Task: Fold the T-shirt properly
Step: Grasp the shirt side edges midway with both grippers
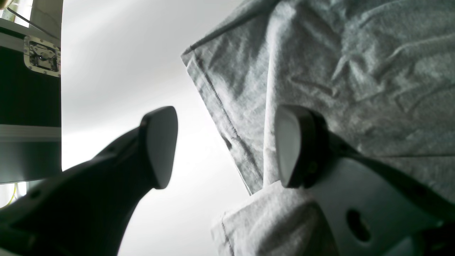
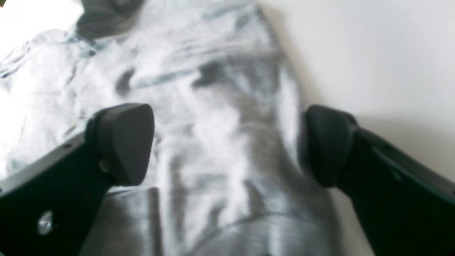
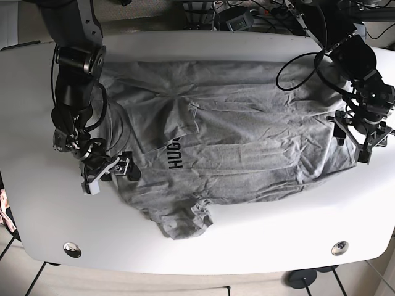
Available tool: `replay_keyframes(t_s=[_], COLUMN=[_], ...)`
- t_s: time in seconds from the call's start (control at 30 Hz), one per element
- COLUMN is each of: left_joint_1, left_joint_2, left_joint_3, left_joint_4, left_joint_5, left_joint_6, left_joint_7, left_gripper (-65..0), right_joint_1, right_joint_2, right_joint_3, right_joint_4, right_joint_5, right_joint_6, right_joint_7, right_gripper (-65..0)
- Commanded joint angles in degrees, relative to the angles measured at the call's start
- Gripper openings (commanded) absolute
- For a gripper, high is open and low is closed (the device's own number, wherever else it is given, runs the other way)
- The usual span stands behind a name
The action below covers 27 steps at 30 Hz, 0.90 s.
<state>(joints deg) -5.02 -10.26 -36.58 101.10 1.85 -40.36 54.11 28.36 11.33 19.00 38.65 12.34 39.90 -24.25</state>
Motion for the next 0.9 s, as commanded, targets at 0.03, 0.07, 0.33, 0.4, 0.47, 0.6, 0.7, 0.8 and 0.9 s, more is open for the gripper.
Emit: replay_keyframes(t_s=[0.03,0.07,0.33,0.4,0.47,0.6,0.7,0.8,0.9], left_joint_1=[-1.1,-1.2,-5.0,-6.5,-8.0,-11.2,-13.3,-13.5,-13.6], left_joint_2=[-1.2,-1.2,-3.5,-3.8,-3.9,-4.8,-6.2,-7.4,-8.9], left_joint_3=[-0.1,-0.1,-0.1,-0.2,-0.2,-3.2,-5.8,-6.7,-8.1], left_joint_4=[-0.2,-1.2,-7.7,-10.8,-14.1,-23.9,-31.3,-36.8,-43.2], left_joint_5=[-0.2,-0.3,-0.3,-0.3,-0.3,-0.7,-0.7,-0.8,-5.8], left_joint_6=[0.4,0.4,6.0,9.0,10.8,11.1,11.0,10.9,6.0], left_joint_7=[-1.1,-1.1,-1.1,-1.1,-1.1,-1.3,-2.6,-6.7,-7.7], left_gripper=[-24.6,-24.4,-24.2,-24.2,-24.2,-24.0,-24.0,-24.0,-24.0], right_joint_1=[0.0,0.0,1.0,1.0,1.0,1.0,1.0,1.0,1.0], right_joint_2=[-0.5,-0.5,-0.3,-0.1,0.0,0.1,-0.1,-0.4,-0.4], right_joint_3=[-0.2,-0.2,-0.2,-0.2,-0.2,-0.2,-0.2,-0.2,-0.2], right_joint_4=[0.1,0.1,0.1,0.1,0.1,0.1,0.1,0.1,0.1], right_joint_5=[-1.0,-1.0,-1.1,-1.1,-1.1,-1.1,-1.1,-1.1,-1.1], right_joint_6=[0.06,0.06,-0.47,-0.47,-0.47,-0.47,-0.56,-0.56,-0.56], right_joint_7=[-2.3,-2.3,-2.0,-2.0,-2.0,-2.0,-2.0,-2.0,-2.0], right_gripper=[-6.2,-12.2,-64.2,-62.9,-63.3,-63.3,-63.3,-63.3,-63.1])
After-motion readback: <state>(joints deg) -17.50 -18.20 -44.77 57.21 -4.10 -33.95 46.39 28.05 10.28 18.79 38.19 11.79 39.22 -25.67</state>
